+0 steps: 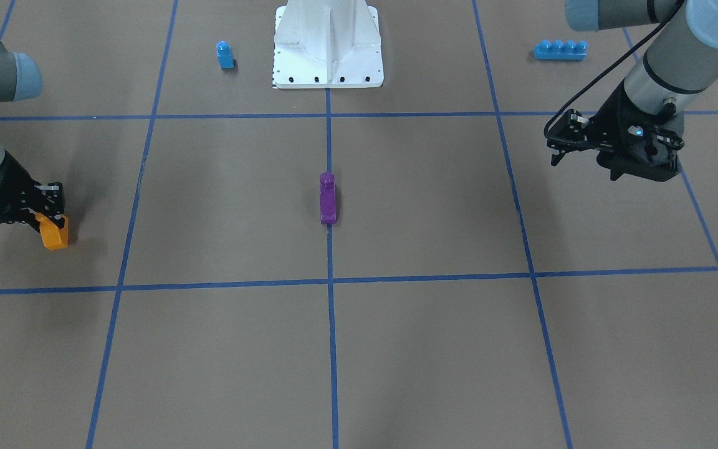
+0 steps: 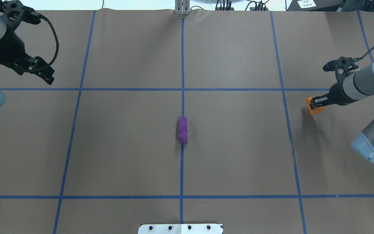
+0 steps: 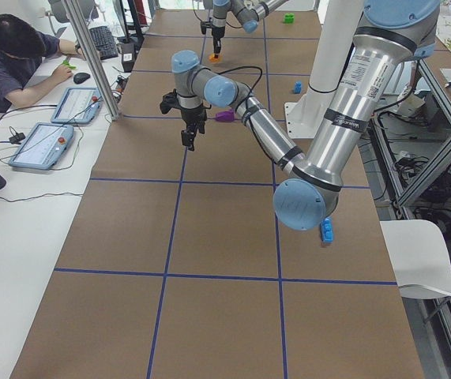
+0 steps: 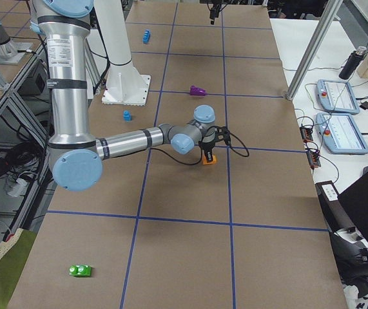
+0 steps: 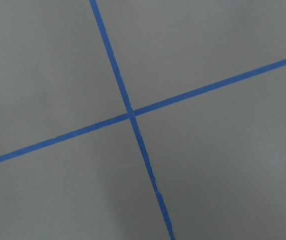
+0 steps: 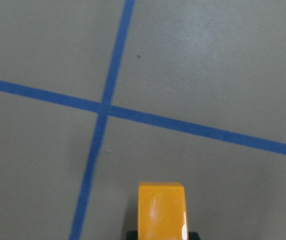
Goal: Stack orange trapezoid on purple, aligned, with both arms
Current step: 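Lift the orange block with the right gripper and carry it over the purple block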
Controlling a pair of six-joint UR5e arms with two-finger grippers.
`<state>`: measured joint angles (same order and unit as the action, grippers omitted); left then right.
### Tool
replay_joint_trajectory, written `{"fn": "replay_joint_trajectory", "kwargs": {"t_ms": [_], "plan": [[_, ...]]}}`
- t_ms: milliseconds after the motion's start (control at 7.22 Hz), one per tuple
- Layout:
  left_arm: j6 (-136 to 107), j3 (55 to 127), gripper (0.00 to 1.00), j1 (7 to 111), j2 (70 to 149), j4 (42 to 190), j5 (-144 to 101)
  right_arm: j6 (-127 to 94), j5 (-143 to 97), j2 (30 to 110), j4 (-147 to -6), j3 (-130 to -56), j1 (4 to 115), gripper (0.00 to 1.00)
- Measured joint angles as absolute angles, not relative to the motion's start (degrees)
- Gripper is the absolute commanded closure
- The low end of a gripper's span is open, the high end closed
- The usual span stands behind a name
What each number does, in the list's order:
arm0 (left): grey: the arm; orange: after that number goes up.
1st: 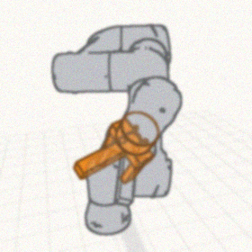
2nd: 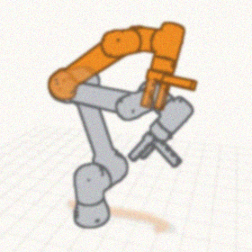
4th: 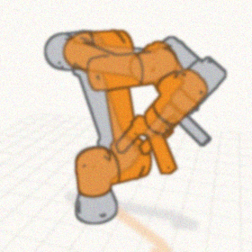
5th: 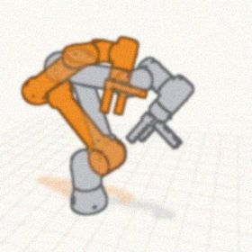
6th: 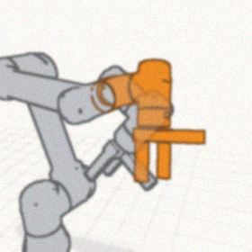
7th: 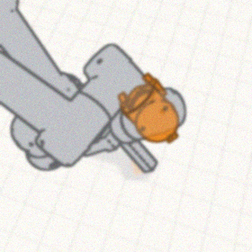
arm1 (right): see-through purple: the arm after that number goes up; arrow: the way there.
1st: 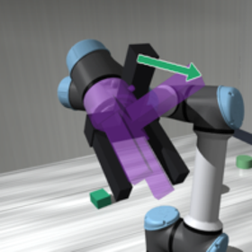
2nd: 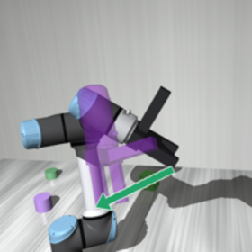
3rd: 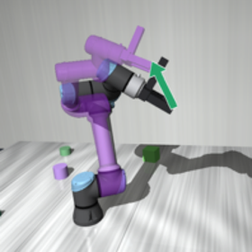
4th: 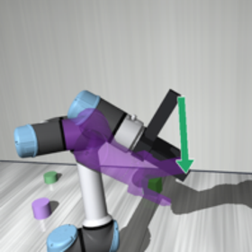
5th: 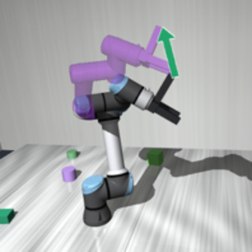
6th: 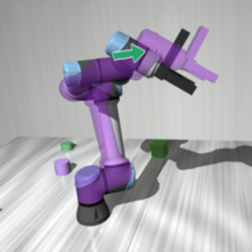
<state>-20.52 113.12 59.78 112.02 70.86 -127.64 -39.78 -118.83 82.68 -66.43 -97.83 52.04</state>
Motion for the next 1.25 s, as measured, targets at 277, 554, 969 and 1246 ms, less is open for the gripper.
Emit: {"fn": "replay_joint_trajectory", "kwargs": {"t_ms": [277, 554, 969, 1246], "plan": [[-21.1, 113.6, 0.0, 59.8, 110.4, 71.4, -127.7, -40.4, -119.0, 73.8, -79.5, -101.3, 50.5, 1.0], [-28.7, 114.1, 0.0, 59.9, 109.9, 71.9, -127.6, -50.6, -117.8, 65.1, -90.3, -105.7, 45.9, 1.0], [-32.9, 114.4, 0.0, 59.9, 109.8, 72.6, -127.6, -65.5, -112.8, 52.9, -97.1, -105.3, 36.2, 1.0], [-33.2, 114.4, 0.0, 59.9, 109.8, 72.6, -127.6, -70.2, -110.0, 46.4, -100.6, -101.7, 31.5, 1.0]]}}
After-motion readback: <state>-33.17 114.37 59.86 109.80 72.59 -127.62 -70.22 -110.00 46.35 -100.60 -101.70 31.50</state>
